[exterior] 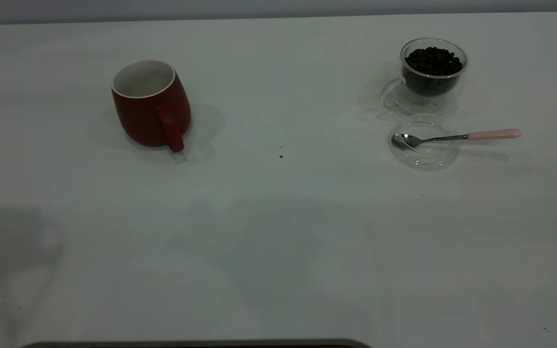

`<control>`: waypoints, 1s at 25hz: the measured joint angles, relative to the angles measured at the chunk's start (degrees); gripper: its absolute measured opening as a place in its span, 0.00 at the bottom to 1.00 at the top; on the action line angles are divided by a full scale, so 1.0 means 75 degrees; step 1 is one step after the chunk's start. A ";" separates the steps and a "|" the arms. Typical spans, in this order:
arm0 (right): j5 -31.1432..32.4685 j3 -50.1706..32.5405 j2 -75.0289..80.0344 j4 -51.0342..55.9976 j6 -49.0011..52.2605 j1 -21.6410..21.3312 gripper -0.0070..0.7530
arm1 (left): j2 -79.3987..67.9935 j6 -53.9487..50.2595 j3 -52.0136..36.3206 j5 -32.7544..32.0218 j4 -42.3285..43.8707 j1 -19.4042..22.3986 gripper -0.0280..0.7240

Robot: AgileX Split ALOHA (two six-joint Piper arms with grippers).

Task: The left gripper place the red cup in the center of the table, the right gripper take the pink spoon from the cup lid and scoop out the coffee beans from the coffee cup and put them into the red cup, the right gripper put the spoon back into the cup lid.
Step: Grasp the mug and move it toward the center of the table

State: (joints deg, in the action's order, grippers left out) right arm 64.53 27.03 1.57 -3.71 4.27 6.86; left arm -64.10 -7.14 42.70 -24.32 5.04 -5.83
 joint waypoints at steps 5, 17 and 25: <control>0.0000 0.0000 0.0000 0.0000 0.0000 0.0000 0.74 | -0.2049 -0.0003 0.0958 -0.0063 0.0192 0.0000 0.67; 0.0000 0.0000 0.0000 0.0000 0.0000 0.0000 0.74 | -0.6393 0.1738 0.4451 -0.1406 0.0751 0.0000 0.67; 0.0000 0.0000 0.0000 0.0000 0.0005 0.0000 0.74 | -0.8032 0.6246 0.5228 -0.0798 0.0358 0.0000 0.64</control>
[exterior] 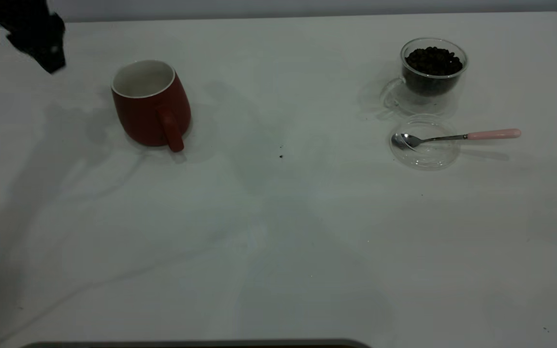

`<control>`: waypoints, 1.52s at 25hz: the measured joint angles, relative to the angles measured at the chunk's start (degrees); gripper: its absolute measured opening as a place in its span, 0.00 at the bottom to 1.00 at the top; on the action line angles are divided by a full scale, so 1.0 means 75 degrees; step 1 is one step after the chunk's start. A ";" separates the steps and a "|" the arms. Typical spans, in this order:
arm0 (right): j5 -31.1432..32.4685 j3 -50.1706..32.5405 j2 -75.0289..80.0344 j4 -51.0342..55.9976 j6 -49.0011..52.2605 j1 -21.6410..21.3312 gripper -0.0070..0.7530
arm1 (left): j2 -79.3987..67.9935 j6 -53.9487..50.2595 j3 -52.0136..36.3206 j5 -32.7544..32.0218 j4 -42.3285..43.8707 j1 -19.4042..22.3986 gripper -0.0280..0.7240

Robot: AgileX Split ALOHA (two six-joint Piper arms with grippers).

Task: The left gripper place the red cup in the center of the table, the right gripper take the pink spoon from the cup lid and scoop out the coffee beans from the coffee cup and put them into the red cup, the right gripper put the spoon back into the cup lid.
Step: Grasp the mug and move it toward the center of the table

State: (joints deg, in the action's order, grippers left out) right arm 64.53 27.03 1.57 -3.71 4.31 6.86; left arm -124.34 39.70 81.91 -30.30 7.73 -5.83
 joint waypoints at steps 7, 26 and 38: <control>0.0000 0.0000 0.0000 0.0000 -0.0007 0.0000 0.74 | -0.0433 0.3739 0.0031 0.0352 -0.1512 0.0000 0.54; 0.0000 0.0000 0.0000 0.0000 0.0000 0.0000 0.74 | -0.1109 0.6309 0.0037 0.1102 -0.2940 -0.0499 0.51; 0.0000 0.0000 0.0000 0.0000 -0.0007 0.0000 0.74 | -0.1165 0.6356 0.0037 0.2073 -0.2973 -0.1565 0.51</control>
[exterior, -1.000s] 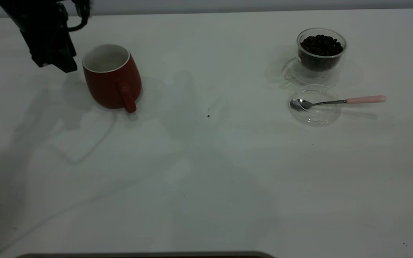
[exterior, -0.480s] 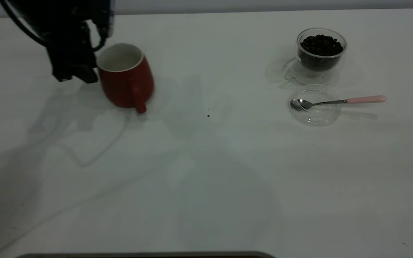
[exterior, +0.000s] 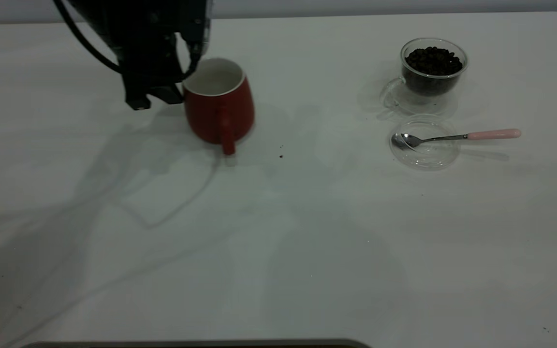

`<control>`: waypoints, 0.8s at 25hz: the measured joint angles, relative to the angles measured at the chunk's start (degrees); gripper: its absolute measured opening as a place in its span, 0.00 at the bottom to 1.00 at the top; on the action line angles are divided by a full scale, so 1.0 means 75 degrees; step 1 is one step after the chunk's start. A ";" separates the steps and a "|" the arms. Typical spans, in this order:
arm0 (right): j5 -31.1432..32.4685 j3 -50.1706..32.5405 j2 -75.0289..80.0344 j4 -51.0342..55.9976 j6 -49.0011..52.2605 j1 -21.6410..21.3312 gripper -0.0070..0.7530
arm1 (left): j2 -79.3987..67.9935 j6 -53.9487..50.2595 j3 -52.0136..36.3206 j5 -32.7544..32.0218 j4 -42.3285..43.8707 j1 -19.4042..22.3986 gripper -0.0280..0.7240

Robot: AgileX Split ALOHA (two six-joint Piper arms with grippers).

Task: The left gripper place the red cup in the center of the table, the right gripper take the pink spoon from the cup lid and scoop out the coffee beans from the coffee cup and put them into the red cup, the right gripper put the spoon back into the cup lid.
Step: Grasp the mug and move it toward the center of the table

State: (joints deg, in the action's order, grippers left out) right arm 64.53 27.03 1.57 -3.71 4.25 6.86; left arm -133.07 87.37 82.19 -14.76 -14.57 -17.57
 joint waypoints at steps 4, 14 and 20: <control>0.0000 0.0000 0.0000 0.0000 0.0000 0.0000 0.74 | 0.0000 -0.0007 0.0000 0.0064 -0.0208 -0.0246 0.51; 0.0000 0.0000 0.0000 0.0000 0.0007 0.0000 0.74 | -0.0006 -0.0024 0.0000 0.0258 -0.0791 -0.0504 0.51; 0.0000 0.0000 0.0000 0.0000 0.0001 0.0000 0.74 | 0.0291 -0.0681 0.0000 -0.0872 -0.0813 0.0098 0.51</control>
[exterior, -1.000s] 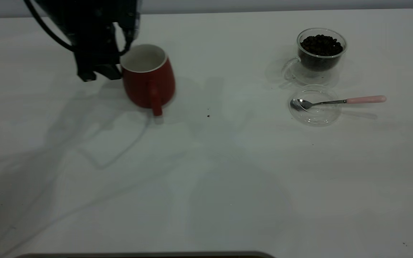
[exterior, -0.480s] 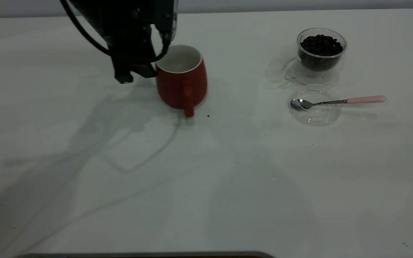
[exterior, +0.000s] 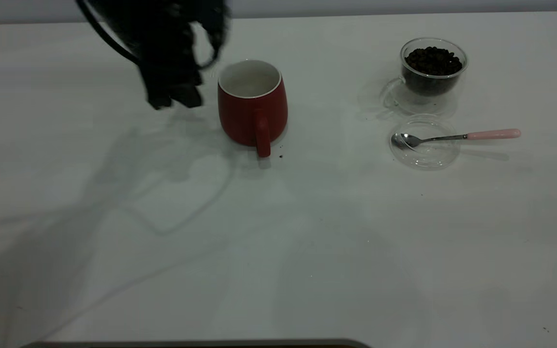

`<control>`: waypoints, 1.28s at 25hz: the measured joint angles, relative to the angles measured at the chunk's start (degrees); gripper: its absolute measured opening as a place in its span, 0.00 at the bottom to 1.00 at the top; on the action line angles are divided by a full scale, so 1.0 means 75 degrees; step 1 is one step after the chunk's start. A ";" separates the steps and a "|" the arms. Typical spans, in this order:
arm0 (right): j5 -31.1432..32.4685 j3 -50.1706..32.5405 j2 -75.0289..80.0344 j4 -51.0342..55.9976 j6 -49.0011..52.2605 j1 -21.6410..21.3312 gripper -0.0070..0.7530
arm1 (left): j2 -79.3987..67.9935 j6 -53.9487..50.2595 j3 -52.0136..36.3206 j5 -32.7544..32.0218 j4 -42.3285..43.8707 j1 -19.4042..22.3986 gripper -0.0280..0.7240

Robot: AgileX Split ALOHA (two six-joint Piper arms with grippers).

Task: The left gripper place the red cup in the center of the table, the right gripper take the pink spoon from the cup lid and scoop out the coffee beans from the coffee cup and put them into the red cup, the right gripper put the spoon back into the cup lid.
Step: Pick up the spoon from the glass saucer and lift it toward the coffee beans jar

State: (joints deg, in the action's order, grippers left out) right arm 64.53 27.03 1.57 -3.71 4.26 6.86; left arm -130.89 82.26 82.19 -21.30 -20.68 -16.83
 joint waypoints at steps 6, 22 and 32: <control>0.0000 0.0000 0.0000 0.0000 0.0000 0.0000 0.74 | 0.1122 -0.2905 0.0000 -0.1542 0.0111 0.0766 0.51; 0.0000 0.0000 0.0000 0.0000 -0.0001 0.0000 0.74 | 0.5636 -0.8826 -0.0040 -0.6098 0.2472 0.1007 0.51; 0.0000 0.0000 0.0000 0.0000 0.0005 0.0000 0.74 | 0.8937 -0.9910 -0.2595 -0.6098 0.2343 0.1007 0.51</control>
State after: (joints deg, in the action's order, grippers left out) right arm 64.53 27.03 1.57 -3.71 4.29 6.86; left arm -63.86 7.94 62.73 -67.04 -3.10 -9.28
